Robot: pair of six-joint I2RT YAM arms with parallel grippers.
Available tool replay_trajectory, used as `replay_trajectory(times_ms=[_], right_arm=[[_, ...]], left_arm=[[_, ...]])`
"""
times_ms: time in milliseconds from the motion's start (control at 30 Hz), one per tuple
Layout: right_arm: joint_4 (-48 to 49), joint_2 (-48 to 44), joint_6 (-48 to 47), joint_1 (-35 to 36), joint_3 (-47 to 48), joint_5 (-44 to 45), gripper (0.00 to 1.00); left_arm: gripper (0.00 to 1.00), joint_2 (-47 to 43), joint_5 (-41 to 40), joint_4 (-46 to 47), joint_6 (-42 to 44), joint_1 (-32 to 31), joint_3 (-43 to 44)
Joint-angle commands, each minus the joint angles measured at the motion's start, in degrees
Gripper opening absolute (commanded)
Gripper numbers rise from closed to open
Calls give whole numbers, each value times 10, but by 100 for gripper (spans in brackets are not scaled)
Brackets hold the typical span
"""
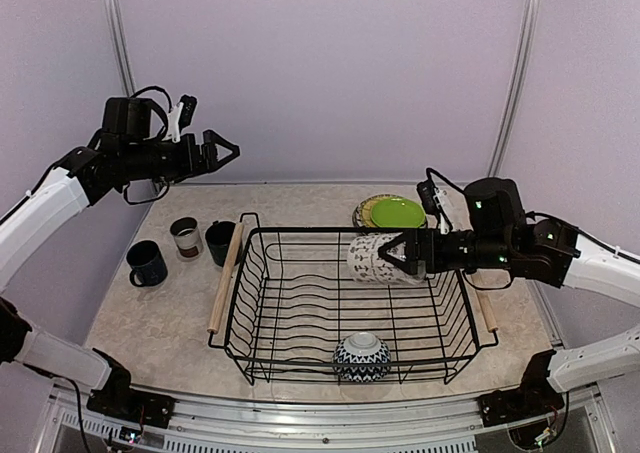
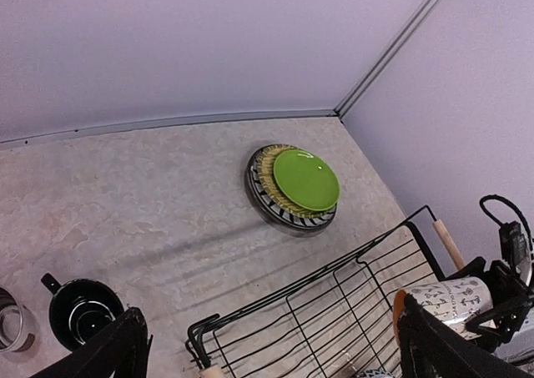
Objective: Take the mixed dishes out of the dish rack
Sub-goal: Pass from the right arm to the left
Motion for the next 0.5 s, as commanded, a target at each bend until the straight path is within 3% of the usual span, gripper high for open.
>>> replay_trajectory(times_ms=[0,200,467], right_arm=[[191,-9,42,-9,-13,-40,0],[329,18,60,-10,-34,-46,0],[414,66,50,-11,-11,-73,0]], left_arm=[[99,9,112,36,-6,-15,-4],[98,30,257,77,-31,-46,-8],[95,80,402,174,-121,-88,-27]])
